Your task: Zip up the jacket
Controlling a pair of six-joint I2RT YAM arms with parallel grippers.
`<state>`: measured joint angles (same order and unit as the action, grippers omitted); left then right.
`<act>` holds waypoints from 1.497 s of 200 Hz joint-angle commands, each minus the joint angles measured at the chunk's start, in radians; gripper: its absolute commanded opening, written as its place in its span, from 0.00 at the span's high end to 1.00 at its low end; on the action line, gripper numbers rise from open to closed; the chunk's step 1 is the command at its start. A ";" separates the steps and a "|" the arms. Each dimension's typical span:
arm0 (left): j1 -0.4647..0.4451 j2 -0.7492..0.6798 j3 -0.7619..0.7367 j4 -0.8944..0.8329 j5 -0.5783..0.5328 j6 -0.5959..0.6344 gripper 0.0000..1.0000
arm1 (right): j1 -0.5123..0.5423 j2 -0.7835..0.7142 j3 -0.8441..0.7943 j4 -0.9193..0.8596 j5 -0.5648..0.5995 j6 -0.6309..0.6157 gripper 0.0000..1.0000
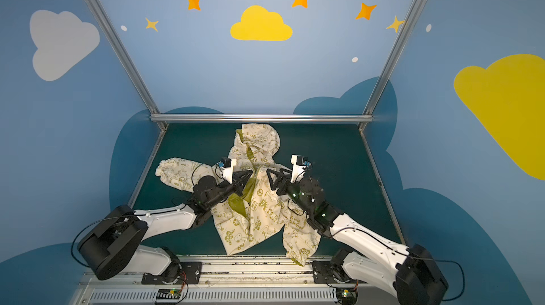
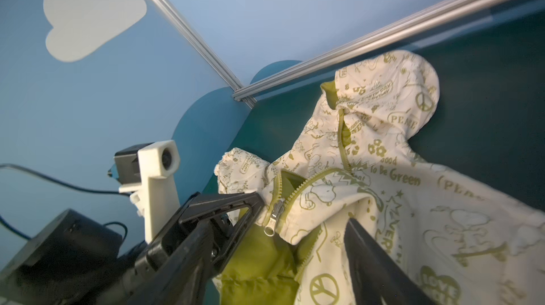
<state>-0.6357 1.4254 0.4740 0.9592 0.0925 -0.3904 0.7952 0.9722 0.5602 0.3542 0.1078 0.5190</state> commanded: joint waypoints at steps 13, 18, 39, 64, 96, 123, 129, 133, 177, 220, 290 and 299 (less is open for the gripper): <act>-0.005 -0.049 0.024 -0.056 -0.015 -0.029 0.97 | 0.033 -0.031 0.130 -0.459 -0.108 -0.622 0.30; -0.005 -0.055 0.026 -0.066 -0.018 -0.031 0.97 | 0.048 -0.027 0.157 -0.499 -0.098 -0.695 0.30; -0.010 -0.082 0.029 -0.091 -0.020 -0.030 0.97 | 0.108 -0.011 0.188 -0.524 -0.041 -0.969 0.29; -0.013 -0.095 0.009 -0.067 -0.031 -0.045 0.97 | 0.146 0.027 0.198 -0.439 0.024 -1.104 0.29; -0.018 -0.113 0.009 -0.084 -0.031 -0.049 0.97 | 0.155 0.116 0.251 -0.390 0.000 -1.177 0.27; -0.025 -0.136 0.009 -0.107 -0.040 -0.041 0.97 | 0.154 0.208 0.296 -0.366 -0.035 -1.183 0.27; -0.025 -0.139 0.009 -0.109 -0.040 -0.039 0.97 | 0.153 0.224 0.304 -0.356 -0.038 -1.184 0.27; -0.025 -0.139 0.009 -0.110 -0.040 -0.038 0.97 | 0.153 0.235 0.310 -0.352 -0.039 -1.188 0.27; -0.025 -0.143 0.012 -0.114 -0.040 -0.039 0.97 | 0.134 0.326 0.363 -0.297 -0.010 -1.263 0.26; -0.025 -0.154 0.000 -0.095 -0.062 -0.046 0.97 | 0.124 0.358 0.386 -0.287 -0.046 -1.237 0.28; -0.024 -0.147 0.003 -0.086 -0.068 -0.050 0.97 | 0.112 0.391 0.391 -0.271 -0.078 -1.203 0.30; -0.025 -0.147 0.003 -0.085 -0.069 -0.049 0.97 | 0.110 0.394 0.397 -0.268 -0.080 -1.196 0.32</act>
<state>-0.6575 1.2881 0.4767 0.8536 0.0292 -0.4351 0.9134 1.3540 0.9176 0.0566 0.0547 -0.7074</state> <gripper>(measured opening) 0.048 0.695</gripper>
